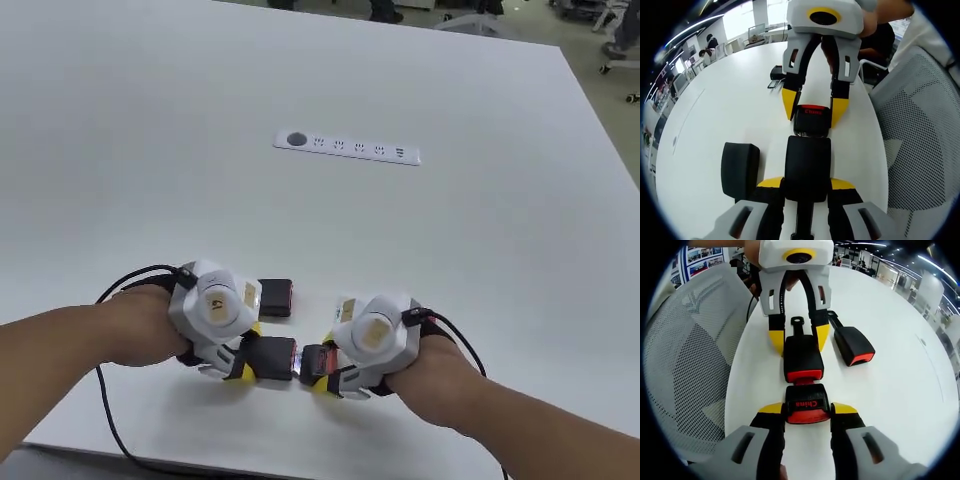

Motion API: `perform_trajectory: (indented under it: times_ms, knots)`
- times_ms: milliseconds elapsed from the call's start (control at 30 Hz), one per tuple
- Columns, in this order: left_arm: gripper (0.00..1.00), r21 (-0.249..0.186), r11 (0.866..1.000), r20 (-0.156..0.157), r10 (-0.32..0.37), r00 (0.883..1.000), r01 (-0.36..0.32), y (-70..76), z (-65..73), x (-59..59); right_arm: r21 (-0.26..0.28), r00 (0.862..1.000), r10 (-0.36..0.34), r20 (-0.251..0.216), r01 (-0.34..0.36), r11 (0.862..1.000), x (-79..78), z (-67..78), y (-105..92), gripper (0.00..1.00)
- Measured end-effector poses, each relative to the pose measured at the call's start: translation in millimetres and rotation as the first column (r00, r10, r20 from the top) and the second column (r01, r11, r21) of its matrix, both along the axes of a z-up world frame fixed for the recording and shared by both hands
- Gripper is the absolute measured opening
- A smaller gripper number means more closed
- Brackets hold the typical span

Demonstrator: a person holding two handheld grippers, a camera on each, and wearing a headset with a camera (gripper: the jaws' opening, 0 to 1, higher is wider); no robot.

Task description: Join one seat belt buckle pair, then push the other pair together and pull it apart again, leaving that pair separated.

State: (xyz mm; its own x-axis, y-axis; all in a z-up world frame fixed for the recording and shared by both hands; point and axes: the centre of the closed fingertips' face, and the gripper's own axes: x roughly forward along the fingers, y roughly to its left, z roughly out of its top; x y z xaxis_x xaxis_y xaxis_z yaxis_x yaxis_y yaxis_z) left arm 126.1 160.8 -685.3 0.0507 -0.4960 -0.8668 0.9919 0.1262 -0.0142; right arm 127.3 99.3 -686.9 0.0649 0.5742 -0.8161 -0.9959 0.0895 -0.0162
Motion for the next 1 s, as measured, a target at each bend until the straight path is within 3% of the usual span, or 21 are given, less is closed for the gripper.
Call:
perform_trajectory:
  times_ms: [267,333,500,667,700,767,833,967,1000]
  knots:
    - [0.33,0.044,0.999,0.010,0.016,1.000,-0.017,7.9,-3.8,2.2,-0.009,1.000,-0.026,-0.009,0.026,1.000,3.1,-0.3,-2.8,0.34]
    - [0.33,0.078,0.997,0.038,-0.018,0.999,0.015,9.5,-3.3,1.8,-0.011,0.999,-0.031,-0.013,0.031,0.999,4.0,0.8,-2.2,0.34]
    - [0.35,0.033,0.999,0.062,0.007,0.998,-0.009,0.0,12.2,5.8,0.006,0.999,-0.042,0.001,0.042,0.999,6.7,16.0,-0.4,0.36]
    - [0.36,0.020,1.000,0.080,-0.008,0.997,0.006,-5.2,21.6,8.5,0.024,0.999,-0.041,0.019,0.041,0.999,8.4,32.5,2.3,0.36]
    - [0.35,0.019,1.000,0.082,-0.010,0.997,0.009,-6.4,29.3,9.0,0.027,0.999,-0.039,0.026,0.038,0.999,9.3,36.6,2.1,0.36]
    - [0.35,0.008,1.000,0.087,0.005,0.996,-0.006,-6.3,32.1,15.8,0.032,0.999,-0.033,0.041,0.032,0.999,12.0,41.3,0.4,0.36]
    - [0.33,-0.008,1.000,0.077,0.030,0.997,-0.030,-7.9,35.0,16.7,0.036,0.998,-0.037,0.047,0.035,0.999,15.0,43.4,-0.3,0.35]
    - [0.34,-0.002,0.999,0.094,0.036,0.995,-0.036,-4.5,36.9,26.2,0.036,0.997,-0.045,0.064,0.043,0.998,22.4,51.9,-9.3,0.34]
    - [0.34,0.000,0.999,0.097,0.039,0.995,-0.039,-3.1,36.8,28.6,0.033,0.996,-0.050,0.070,0.048,0.998,27.0,46.2,-14.2,0.34]
